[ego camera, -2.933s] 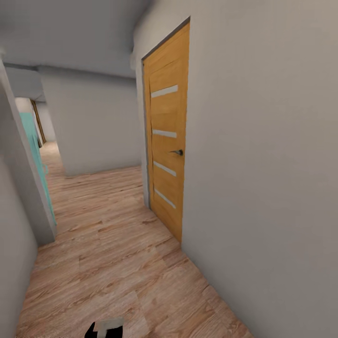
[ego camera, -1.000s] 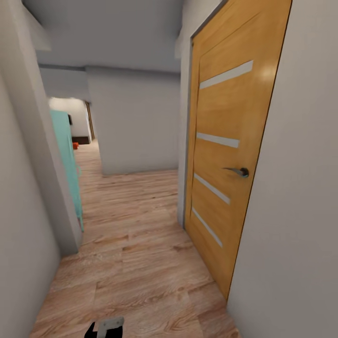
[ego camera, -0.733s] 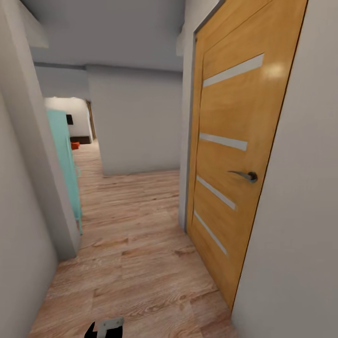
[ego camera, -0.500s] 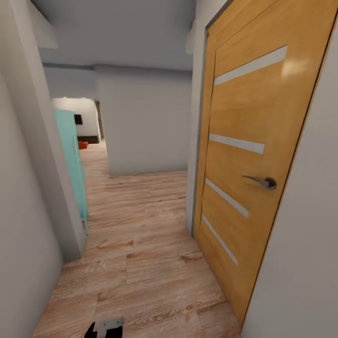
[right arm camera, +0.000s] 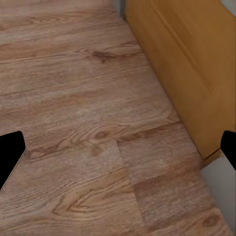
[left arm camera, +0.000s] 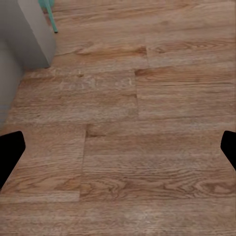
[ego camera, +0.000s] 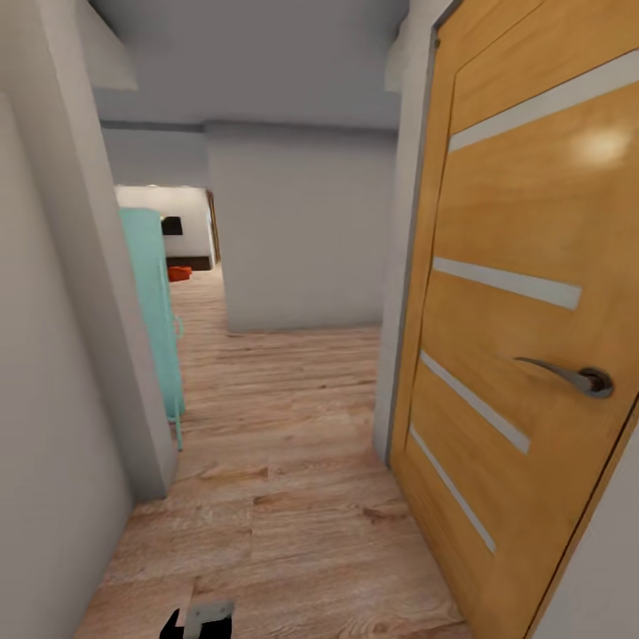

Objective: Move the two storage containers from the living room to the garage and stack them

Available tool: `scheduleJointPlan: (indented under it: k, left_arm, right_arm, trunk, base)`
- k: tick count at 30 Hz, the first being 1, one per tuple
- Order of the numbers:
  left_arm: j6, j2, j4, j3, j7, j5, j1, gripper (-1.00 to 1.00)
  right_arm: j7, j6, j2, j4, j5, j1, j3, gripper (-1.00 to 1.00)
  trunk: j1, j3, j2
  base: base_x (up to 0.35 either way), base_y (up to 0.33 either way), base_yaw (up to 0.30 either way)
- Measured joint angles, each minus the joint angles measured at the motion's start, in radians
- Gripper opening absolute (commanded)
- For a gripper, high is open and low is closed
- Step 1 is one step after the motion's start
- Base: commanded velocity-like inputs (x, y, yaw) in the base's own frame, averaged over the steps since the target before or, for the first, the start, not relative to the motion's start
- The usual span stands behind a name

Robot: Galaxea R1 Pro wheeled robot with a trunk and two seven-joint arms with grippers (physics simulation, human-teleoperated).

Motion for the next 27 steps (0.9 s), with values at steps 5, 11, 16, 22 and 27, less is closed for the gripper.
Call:
scheduleJointPlan:
  k: [5, 11, 16, 22, 27]
  left_arm:
    - [0.000, 0.000, 0.000, 0.000, 0.000, 0.000, 0.000, 1.00]
    - [0.000, 0.000, 0.000, 0.000, 0.000, 0.000, 0.000, 1.00]
    - [0.000, 0.000, 0.000, 0.000, 0.000, 0.000, 0.000, 1.00]
    - [0.000, 0.000, 0.000, 0.000, 0.000, 0.000, 0.000, 1.00]
    - [0.000, 0.000, 0.000, 0.000, 0.000, 0.000, 0.000, 1.00]
  right_arm:
    - [0.001, 0.000, 0.000, 0.000, 0.000, 0.000, 0.000, 1.00]
    - [0.000, 0.000, 0.000, 0.000, 0.000, 0.000, 0.000, 1.00]
    - [0.001, 0.000, 0.000, 0.000, 0.000, 0.000, 0.000, 1.00]
    - [0.001, 0.000, 0.000, 0.000, 0.000, 0.000, 0.000, 1.00]
    - [0.001, 0.000, 0.000, 0.000, 0.000, 0.000, 0.000, 1.00]
  trunk:
    - [0.000, 0.000, 0.000]
    - [0.000, 0.000, 0.000]
    - [0.000, 0.000, 0.000]
    - [0.000, -0.003, 0.000]
    - [0.000, -0.008, 0.000]
  base:
    - [0.339, 0.000, 0.095]
    - [0.339, 0.000, 0.229]
    - [0.339, 0.000, 0.156]
    - [0.339, 0.000, 0.015]
    - [0.339, 0.000, 0.002]
